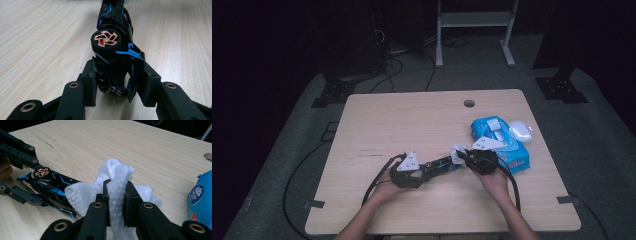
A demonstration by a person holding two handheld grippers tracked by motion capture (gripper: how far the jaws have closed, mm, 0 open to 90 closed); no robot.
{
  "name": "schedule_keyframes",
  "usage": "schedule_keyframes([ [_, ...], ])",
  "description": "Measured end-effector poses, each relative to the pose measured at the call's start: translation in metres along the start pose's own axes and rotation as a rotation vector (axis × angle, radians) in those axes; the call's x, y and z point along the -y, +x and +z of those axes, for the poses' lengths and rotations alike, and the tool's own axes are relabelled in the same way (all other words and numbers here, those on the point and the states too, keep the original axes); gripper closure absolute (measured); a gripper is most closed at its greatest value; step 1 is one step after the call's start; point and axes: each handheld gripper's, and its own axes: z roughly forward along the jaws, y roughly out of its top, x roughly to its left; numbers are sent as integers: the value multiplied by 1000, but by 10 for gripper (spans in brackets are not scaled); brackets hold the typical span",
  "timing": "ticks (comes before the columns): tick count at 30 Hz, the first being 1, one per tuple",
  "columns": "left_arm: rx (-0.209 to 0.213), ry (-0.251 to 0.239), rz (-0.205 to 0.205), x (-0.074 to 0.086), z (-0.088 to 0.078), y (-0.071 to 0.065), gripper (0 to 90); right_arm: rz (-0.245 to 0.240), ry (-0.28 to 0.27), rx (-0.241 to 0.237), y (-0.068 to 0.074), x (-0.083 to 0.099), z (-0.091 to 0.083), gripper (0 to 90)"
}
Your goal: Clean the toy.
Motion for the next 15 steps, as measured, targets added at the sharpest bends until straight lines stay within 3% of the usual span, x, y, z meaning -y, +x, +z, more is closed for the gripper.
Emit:
schedule_keyframes([
  [3,-8,-2,-10,1,-2,2,568,21,11,24,-6,2,-1,817],
  [6,-10,-7,-25,3,-3,6,568,56,34,1,-11,8,1,816],
  [15,-18,-40,-52,3,-8,9,553,59,40,-19,-9,9,5,817],
])
